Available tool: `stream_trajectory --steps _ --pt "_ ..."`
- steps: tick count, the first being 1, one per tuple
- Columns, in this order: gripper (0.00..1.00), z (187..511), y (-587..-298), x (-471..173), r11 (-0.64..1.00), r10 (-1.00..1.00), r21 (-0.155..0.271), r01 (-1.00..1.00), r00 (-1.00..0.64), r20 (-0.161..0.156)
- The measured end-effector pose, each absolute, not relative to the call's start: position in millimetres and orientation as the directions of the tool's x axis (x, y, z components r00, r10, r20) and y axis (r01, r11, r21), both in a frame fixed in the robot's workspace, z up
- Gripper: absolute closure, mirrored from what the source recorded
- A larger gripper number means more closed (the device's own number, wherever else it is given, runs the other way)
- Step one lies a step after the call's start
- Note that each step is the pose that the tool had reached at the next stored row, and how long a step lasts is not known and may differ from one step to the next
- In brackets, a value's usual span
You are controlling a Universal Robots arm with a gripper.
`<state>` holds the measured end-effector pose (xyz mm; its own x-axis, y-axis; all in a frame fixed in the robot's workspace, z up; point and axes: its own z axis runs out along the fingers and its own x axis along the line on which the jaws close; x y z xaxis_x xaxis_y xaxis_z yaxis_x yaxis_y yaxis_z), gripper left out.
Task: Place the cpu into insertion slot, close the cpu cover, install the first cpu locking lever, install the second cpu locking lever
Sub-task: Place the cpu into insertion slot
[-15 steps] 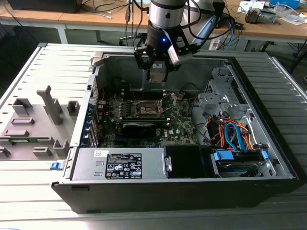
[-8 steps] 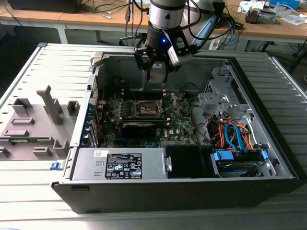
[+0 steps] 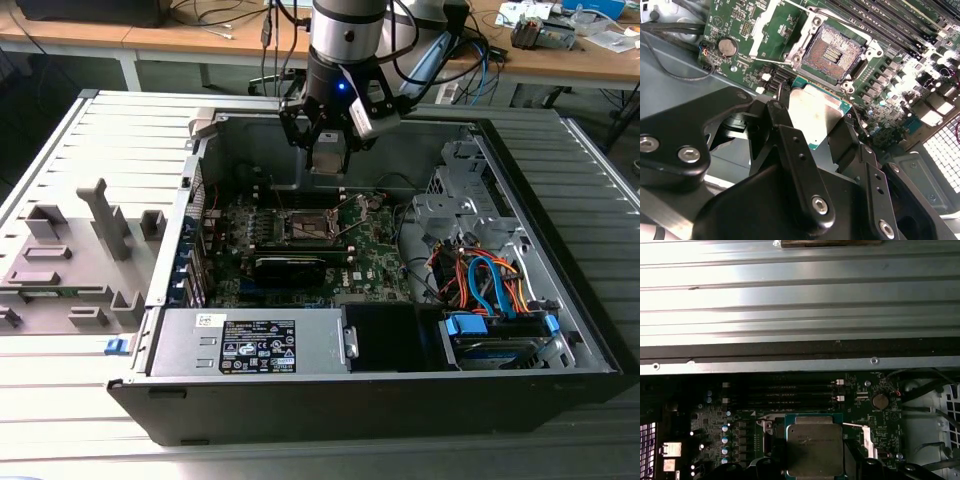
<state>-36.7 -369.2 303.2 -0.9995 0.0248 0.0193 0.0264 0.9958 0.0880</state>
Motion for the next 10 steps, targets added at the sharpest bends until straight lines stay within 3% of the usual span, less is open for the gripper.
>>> stream_trajectory --steps 10 --pt "0.45 301.2 -369.7 -36.7 0.996 0.025 0.088 0.026 -1.0 0.019"
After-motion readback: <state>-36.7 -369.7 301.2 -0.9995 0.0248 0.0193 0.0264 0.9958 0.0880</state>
